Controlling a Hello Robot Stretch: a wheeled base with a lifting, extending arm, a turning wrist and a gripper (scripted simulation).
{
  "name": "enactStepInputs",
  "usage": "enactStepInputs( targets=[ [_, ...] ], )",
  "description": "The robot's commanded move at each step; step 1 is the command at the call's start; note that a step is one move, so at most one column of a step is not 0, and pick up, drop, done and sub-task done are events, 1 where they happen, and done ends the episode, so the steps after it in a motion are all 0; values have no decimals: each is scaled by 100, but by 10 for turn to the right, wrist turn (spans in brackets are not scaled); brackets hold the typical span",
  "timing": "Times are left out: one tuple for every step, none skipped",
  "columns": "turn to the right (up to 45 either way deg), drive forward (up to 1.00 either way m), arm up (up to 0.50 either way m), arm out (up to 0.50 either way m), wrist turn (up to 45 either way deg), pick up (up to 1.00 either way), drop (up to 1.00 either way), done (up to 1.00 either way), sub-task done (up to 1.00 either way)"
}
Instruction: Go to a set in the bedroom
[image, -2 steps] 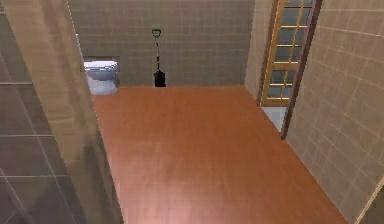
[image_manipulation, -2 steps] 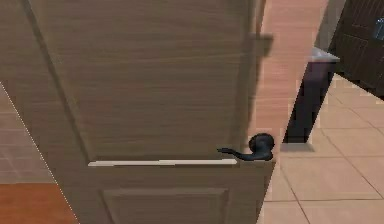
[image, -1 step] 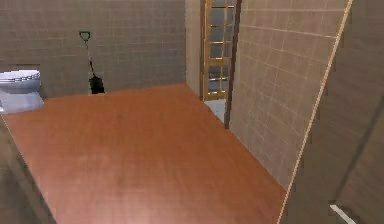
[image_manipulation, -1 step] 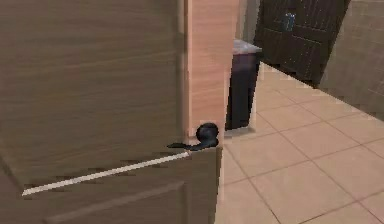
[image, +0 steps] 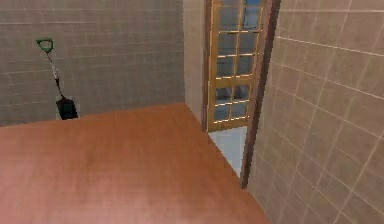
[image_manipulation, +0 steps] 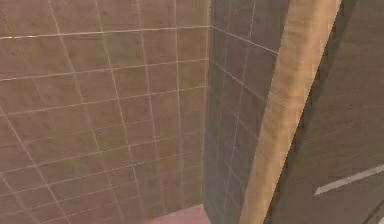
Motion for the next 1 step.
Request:
enactStepInputs(
  targets=[
    [0,100,0,0,0,0,0,0,0]
  ],
)
